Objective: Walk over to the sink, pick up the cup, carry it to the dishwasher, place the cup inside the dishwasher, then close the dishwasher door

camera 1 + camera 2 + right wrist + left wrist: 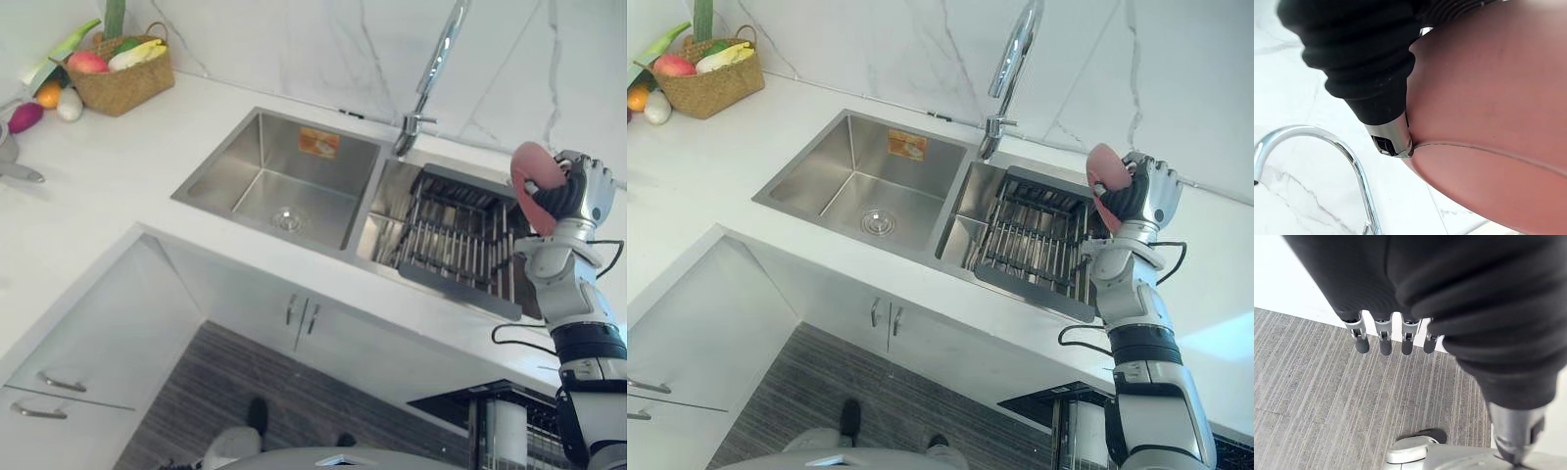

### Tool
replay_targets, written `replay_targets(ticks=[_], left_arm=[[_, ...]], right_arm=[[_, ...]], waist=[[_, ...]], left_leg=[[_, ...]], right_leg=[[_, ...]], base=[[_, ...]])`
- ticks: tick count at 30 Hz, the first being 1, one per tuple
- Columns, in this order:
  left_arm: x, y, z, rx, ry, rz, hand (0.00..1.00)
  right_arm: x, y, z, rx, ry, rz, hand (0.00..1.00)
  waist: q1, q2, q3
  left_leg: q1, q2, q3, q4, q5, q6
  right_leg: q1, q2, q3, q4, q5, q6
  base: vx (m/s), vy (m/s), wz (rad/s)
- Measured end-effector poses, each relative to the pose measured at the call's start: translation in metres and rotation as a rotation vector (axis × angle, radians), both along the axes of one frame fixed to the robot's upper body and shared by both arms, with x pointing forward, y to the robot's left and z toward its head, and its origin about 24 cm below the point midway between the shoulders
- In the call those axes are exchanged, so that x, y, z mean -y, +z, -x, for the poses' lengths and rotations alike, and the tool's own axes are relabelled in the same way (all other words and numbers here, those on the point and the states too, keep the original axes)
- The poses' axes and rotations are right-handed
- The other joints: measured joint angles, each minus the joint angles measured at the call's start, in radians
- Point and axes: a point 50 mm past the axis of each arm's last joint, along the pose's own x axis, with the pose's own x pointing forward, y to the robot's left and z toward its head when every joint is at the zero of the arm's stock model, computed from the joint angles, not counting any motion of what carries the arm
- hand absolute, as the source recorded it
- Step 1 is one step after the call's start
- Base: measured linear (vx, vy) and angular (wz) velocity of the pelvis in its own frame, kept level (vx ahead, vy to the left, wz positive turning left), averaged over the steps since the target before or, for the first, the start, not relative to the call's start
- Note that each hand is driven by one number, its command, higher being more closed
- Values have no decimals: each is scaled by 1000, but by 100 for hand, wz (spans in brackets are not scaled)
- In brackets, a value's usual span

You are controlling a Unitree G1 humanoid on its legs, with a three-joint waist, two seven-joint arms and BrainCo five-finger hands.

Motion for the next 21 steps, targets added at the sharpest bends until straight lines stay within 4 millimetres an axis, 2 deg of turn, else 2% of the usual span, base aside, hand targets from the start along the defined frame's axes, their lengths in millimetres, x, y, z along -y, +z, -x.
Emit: replay_targets(ticks=[9, 12, 15, 18, 21], left_arm=[[1, -1, 2, -21, -6, 0, 0], [1, -1, 6, -35, -24, -8, 0], [2, -1, 10, -56, -43, -13, 0], [3, -2, 13, -76, -55, -11, 0], [3, -3, 18, -97, -58, -3, 0]], right_arm=[[-4, 7, 1, 29, 2, 42, 100], [-4, 16, 3, 56, 2, 66, 100], [5, 21, 9, 76, -33, 56, 100], [21, 17, 21, 40, -81, 92, 100], [35, 12, 33, 8, -126, 109, 100]], waist=[[-17, 0, -9], [-30, 0, -10], [-40, 0, -14], [-45, 0, -32], [-66, -1, -37]], left_leg=[[10, 1, 17, 0, -6, 1], [16, 3, 37, 0, -13, 2], [32, 3, 65, 0, -23, 2], [33, 4, 91, 0, -29, 4], [47, 7, 139, 0, -37, 10]], right_leg=[[1, 0, 16, -1, 1, 1], [-2, 0, 38, -3, 4, 1], [-4, -1, 63, -4, 5, 3], [-21, -2, 92, -4, 8, 7], [-33, -1, 137, -4, 18, 13]], base=[[17, -3, -6], [29, -1, -21], [20, 9, -26], [29, 9, -28], [20, 16, -43]])
